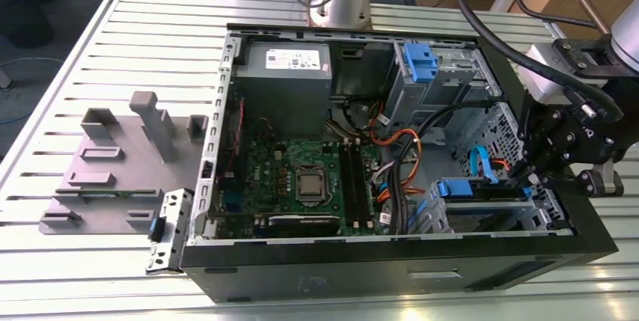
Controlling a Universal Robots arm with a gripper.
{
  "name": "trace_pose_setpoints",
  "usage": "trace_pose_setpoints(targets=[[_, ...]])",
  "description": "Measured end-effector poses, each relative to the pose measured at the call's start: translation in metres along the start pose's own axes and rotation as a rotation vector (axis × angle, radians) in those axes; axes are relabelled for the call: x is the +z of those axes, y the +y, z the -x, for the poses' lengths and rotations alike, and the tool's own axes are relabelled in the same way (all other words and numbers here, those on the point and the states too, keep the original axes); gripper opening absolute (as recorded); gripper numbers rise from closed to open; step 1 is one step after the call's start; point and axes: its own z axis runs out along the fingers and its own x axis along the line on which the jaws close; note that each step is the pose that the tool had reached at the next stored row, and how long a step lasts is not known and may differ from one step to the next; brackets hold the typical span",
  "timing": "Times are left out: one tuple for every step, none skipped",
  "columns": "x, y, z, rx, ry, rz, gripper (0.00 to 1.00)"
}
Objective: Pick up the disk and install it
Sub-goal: 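Insert the second disk wire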
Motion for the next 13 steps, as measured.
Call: trace_pose_setpoints(targets=[[0.0006,0.0000,-0.0001,0.000,0.0000,0.0000,0.16],[0.0009,0.0000,-0.0001,0.000,0.0002,0.0000,0.16],[0.0010,0.0000,-0.0002,0.000,0.0003,0.0000,0.16],[0.0011,0.0000,-0.0003,0.000,0.0003,0.0000,0.16],[0.0014,0.0000,-0.0004,0.000,0.0002,0.0000,0.16],[0.0017,0.0000,-0.0005,0.000,0.0000,0.0000,0.16],[0.0019,0.0000,-0.0007,0.000,0.0001,0.0000,0.16],[0.0020,0.0000,-0.0007,0.000,0.0002,0.0000,0.16],[0.0021,0.0000,-0.0008,0.000,0.0004,0.0000,0.16],[0.0022,0.0000,-0.0008,0.000,0.0004,0.0000,0.16],[0.0022,0.0000,-0.0008,0.000,0.0005,0.0000,0.16],[0.0023,0.0000,-0.0008,0.000,0.0004,0.0000,0.16],[0.0023,0.0000,-0.0008,0.000,0.0004,0.0000,0.16]])
